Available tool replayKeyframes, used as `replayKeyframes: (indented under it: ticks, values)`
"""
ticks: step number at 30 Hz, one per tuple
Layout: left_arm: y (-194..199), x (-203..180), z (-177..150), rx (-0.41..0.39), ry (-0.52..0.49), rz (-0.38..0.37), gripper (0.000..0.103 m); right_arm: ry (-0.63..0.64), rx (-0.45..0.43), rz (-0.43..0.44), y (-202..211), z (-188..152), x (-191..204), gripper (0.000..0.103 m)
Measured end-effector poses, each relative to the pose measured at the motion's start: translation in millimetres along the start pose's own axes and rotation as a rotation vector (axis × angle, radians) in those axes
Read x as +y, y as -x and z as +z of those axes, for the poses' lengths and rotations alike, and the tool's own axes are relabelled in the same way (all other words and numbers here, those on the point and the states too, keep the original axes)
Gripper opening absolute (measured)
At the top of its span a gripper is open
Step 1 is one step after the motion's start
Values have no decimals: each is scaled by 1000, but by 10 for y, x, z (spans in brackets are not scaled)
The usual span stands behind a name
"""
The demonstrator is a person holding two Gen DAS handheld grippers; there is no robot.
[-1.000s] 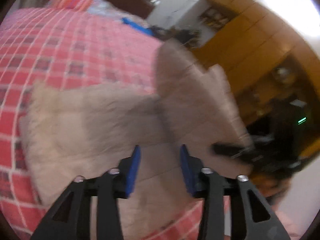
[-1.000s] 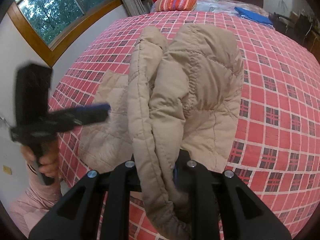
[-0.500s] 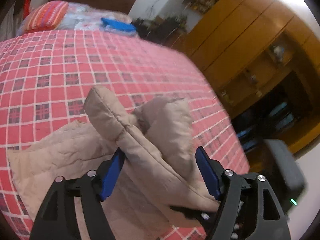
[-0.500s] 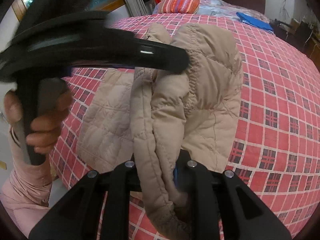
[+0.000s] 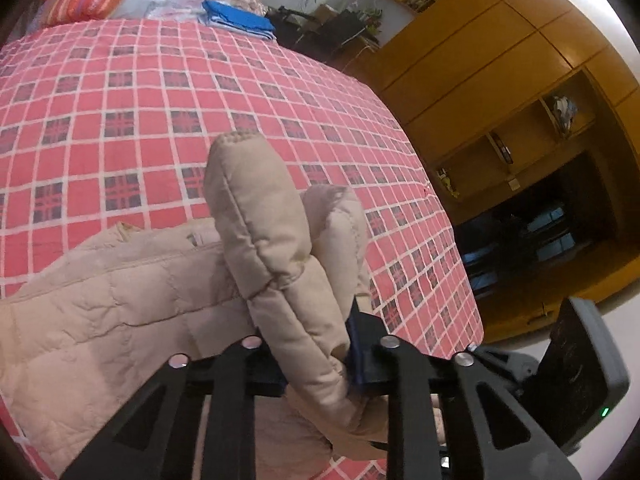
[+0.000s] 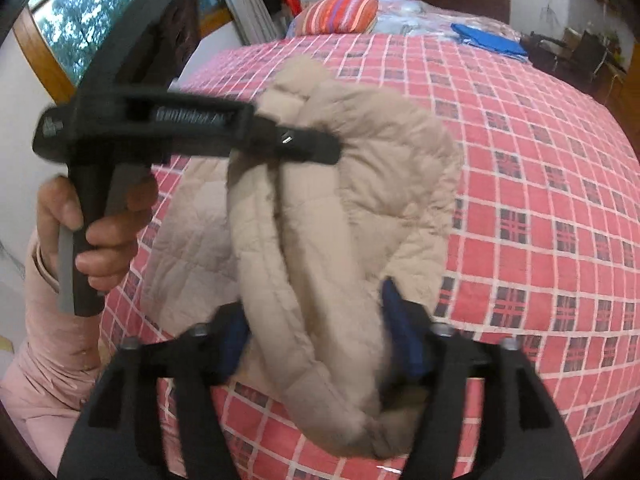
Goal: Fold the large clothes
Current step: 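Grasp the lifted coat bundle with the left gripper beside the right gripper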
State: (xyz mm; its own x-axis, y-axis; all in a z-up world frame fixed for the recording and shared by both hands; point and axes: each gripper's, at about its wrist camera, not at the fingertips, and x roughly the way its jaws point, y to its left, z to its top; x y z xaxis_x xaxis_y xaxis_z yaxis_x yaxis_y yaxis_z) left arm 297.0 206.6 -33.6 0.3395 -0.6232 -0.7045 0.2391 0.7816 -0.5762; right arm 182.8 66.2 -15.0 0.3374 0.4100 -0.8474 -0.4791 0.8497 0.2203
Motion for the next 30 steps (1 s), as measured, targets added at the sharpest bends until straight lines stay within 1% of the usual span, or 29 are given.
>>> replayKeyframes:
  ticks: [1, 3, 4, 6, 8, 10, 12, 14, 16, 18, 19, 20, 21, 22, 23, 25, 26, 30]
  values:
    - [6, 6, 1, -4, 0, 4, 20, -5, -23, 6, 63, -4, -40, 78]
    - [5, 52, 9, -8, 9, 1, 19, -13, -41, 47, 158, -24, -112, 78]
    - [5, 81, 11, -8, 18, -1, 19, -15, -42, 49, 184, -33, -138, 78]
    - [2, 107, 11, -8, 25, -3, 19, -13, -41, 22, 243, -94, -190, 80]
    - [3, 101, 5, -10, 19, 2, 19, -6, -48, 33, 294, -159, -228, 81]
    - [6, 91, -4, -12, 14, 6, 19, -5, -55, 22, 340, -240, -243, 83]
    - [16, 92, -9, -14, 15, 8, 19, -10, -64, 44, 390, -320, -286, 84]
    - [19, 100, -8, -16, 16, 10, 19, 6, -67, 45, 405, -402, -299, 91]
    - [23, 107, -11, -16, 22, 7, 19, 8, -63, 35, 362, -459, -301, 92]
    - [25, 112, -12, -17, 23, 8, 19, -8, -36, 64, 263, -506, -289, 92]
    - [25, 118, -11, -17, 24, 9, 19, -11, -27, 72, 232, -517, -277, 90]
    - [29, 124, -13, -17, 25, 10, 19, -10, -19, 91, 175, -517, -264, 72]
    - [31, 128, -14, -17, 26, 14, 19, -13, -8, 125, 130, -511, -252, 59]
    - [34, 135, -18, -17, 27, 23, 19, -25, 7, 177, 99, -497, -243, 36]
    - [43, 146, -23, -20, 29, 30, 19, -24, 5, 185, 102, -484, -226, 28]
    - [97, 183, -22, -23, 37, 23, 18, 21, -32, 142, 165, -461, -125, 20]
    - [148, 199, -16, -33, 42, 10, 18, 38, -50, 134, 214, -450, -60, 18]
    - [441, 176, 11, -83, 27, -31, 17, 115, -108, 116, 411, -375, 224, 17]
